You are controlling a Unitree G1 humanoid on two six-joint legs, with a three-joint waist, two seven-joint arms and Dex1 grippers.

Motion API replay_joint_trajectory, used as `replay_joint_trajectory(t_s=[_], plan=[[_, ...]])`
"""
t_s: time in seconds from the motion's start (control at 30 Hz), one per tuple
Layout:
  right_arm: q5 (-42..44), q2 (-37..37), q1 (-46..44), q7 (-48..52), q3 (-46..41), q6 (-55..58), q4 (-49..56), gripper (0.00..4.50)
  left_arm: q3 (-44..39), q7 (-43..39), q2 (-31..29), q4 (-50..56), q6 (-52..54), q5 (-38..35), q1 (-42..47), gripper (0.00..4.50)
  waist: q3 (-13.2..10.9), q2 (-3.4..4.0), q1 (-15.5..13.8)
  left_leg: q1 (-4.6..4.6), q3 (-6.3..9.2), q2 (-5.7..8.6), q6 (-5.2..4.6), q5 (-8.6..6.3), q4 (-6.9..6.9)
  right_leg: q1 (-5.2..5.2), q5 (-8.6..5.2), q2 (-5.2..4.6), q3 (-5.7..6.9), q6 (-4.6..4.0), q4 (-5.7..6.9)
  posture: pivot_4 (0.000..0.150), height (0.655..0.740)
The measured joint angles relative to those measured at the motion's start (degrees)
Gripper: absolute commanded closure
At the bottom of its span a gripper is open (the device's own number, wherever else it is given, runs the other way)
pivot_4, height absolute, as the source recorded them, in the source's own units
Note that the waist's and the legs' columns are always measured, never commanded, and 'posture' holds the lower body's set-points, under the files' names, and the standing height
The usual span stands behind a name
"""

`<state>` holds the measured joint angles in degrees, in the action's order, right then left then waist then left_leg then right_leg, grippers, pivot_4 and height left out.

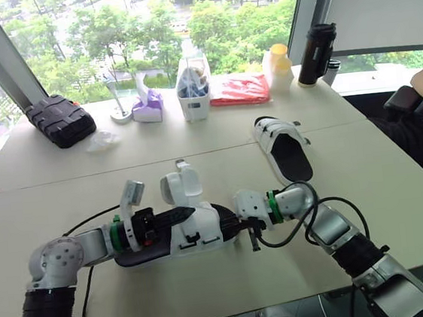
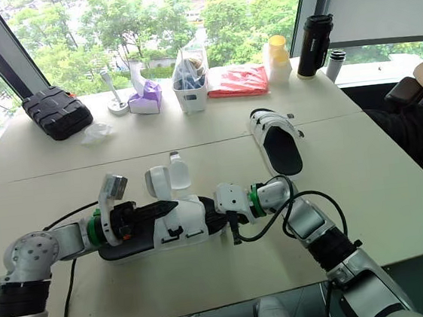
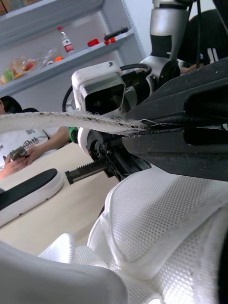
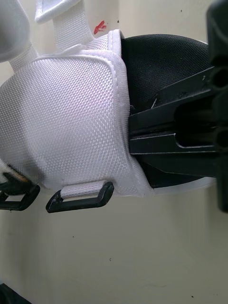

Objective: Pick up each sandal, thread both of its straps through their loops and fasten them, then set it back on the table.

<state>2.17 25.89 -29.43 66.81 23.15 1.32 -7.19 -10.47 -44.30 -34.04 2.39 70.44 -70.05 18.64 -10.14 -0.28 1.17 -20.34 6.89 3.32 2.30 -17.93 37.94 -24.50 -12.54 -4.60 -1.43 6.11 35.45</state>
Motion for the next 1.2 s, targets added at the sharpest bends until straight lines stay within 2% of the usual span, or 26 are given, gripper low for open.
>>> replay_joint_trajectory(t_s=[0.27,0.5,0.87,1.2], plan=[[-0.8,0.0,0.0,-0.1,0.1,-0.4,0.3,4.50,-1.8,5.5,-0.2,2.6,4.6,-5.4,3.8,4.44,0.0,0.00,0.1,0.01,0.01,-0.01,0.01,0.01,0.00,0.00,0.00,-0.01,0.00,0.00,0.00,0.150,0.7400],[-0.8,0.0,0.0,-0.1,0.1,-0.4,0.4,4.50,-1.6,6.6,-0.2,4.6,4.8,-5.2,3.4,4.44,0.0,0.00,0.0,0.01,0.00,0.00,0.03,0.01,0.00,0.00,0.00,-0.01,-0.01,0.00,0.00,0.150,0.7400],[-0.9,0.1,0.4,-0.1,0.1,-0.3,0.8,4.50,1.8,-3.1,-2.5,3.1,-2.5,5.3,-0.4,4.44,0.0,0.00,0.0,0.00,-0.09,0.03,0.03,0.01,-0.01,0.00,-0.01,0.01,0.00,-0.01,-0.01,0.150,0.7400],[-0.9,0.1,0.5,-0.1,0.1,0.2,1.2,4.50,4.9,-10.6,-3.2,1.6,-7.4,11.6,-1.2,4.44,0.0,0.00,0.0,0.00,-0.10,-0.01,0.02,0.01,-0.03,0.00,-0.01,0.01,0.00,-0.01,-0.03,0.150,0.7400]])
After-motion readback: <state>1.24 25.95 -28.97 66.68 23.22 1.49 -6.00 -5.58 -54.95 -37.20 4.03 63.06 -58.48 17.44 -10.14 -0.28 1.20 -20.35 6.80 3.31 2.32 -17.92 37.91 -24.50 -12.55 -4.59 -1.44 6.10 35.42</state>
